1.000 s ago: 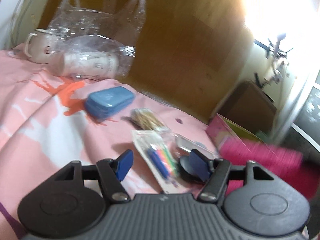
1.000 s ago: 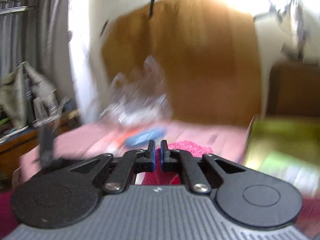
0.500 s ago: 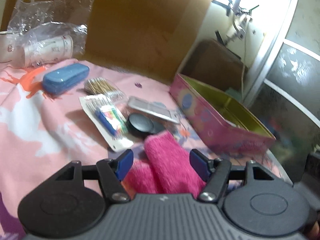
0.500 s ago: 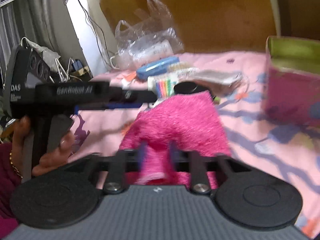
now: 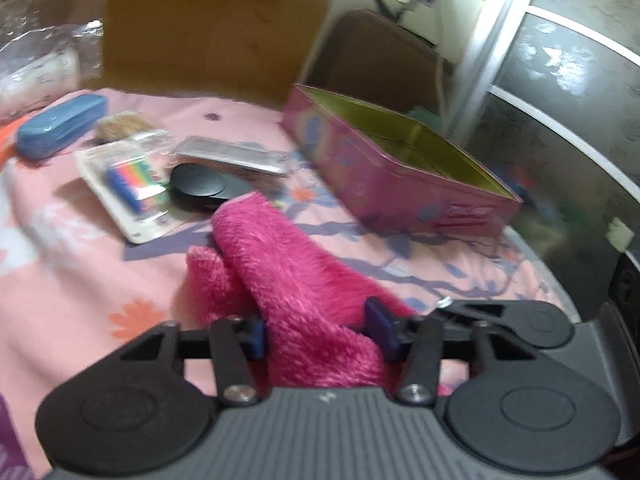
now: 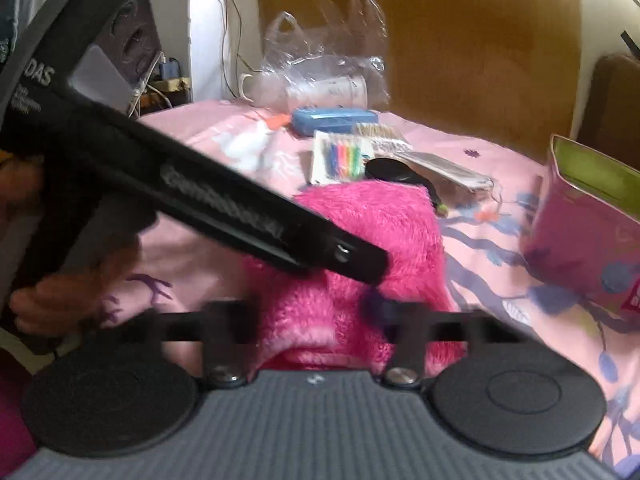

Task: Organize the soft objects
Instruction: 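Carry the pink towel into the pink tin and release it, then grasp the black round object with the left gripper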

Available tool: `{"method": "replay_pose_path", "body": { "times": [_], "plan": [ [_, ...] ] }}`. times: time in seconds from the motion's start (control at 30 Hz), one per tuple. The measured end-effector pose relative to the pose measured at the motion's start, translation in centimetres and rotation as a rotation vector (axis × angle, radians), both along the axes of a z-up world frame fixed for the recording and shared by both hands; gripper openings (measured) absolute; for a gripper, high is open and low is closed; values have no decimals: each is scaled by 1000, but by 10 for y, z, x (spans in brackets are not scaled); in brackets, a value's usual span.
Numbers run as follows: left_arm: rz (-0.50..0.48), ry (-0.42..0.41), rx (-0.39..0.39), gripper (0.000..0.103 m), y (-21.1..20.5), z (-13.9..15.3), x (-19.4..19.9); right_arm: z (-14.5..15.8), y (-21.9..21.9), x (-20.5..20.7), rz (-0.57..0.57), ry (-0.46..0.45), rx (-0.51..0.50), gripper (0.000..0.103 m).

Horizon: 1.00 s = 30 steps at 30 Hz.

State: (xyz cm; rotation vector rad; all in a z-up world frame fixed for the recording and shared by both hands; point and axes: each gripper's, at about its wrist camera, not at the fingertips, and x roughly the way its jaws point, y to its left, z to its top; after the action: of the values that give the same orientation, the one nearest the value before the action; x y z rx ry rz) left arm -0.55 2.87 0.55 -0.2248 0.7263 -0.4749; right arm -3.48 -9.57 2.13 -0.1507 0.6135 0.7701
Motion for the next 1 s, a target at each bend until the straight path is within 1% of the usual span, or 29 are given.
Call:
{"method": "replay_pose_path", "body": {
  "times": [0.03, 0.1, 0.2, 0.27, 0.33, 0.37, 0.43, 0.47, 0.53, 0.63, 0.67, 0.7, 0.73, 0.77, 0.8, 0.83, 0.87, 0.93, 1.0],
  "plan": [
    [-15, 7, -12, 41, -3, 2, 1, 1, -2, 1, 0, 1, 12, 22],
    [-34, -14, -6, 41, -11, 9, 2, 3, -8, 1, -15, -15, 26, 19],
    [-81, -77, -9, 41, -24, 31, 7, 15, -18, -3, -53, -90, 46, 18],
    [-114, -136, -22, 41, -34, 52, 15, 29, -29, 0, -105, -153, 73, 18],
    [-146, -199, -36, 41, -46, 73, 28, 42, -43, 8, -162, -218, 96, 18],
    [-160, -224, -40, 41, -52, 81, 35, 49, -50, 15, -195, -259, 99, 18],
    [-180, -269, -39, 41, -67, 96, 56, 60, -60, 30, -244, -306, 90, 18],
    [-188, -281, -36, 41, -75, 100, 68, 65, -66, 42, -273, -319, 90, 19],
    [-194, -290, -15, 41, -93, 106, 96, 71, -77, 63, -314, -313, 91, 19],
    [-187, -283, 31, 42, -119, 104, 136, 73, -93, 107, -382, -261, 95, 20],
    [-170, -272, 47, 49, -127, 100, 152, 71, -96, 124, -405, -242, 89, 23],
    [-153, -258, 64, 59, -135, 95, 166, 68, -98, 142, -431, -226, 75, 30],
    [-117, -243, 94, 63, -144, 89, 183, 64, -97, 159, -449, -211, 50, 37],
    [-85, -233, 123, 65, -149, 85, 195, 60, -101, 170, -461, -184, 21, 50],
    [-49, -211, 153, 65, -151, 80, 206, 54, -102, 186, -505, -150, -19, 58],
    [-27, -188, 160, 65, -152, 76, 212, 50, -107, 194, -545, -129, -42, 64],
    [-10, -166, 138, 65, -146, 74, 213, 47, -113, 193, -583, -126, -42, 70],
    [-25, -176, 77, 65, -134, 73, 202, 48, -130, 179, -605, -144, 19, 73],
    [-16, -212, 79, 65, -123, 74, 182, 48, -141, 159, -623, -173, 67, 72]
  ]
}}
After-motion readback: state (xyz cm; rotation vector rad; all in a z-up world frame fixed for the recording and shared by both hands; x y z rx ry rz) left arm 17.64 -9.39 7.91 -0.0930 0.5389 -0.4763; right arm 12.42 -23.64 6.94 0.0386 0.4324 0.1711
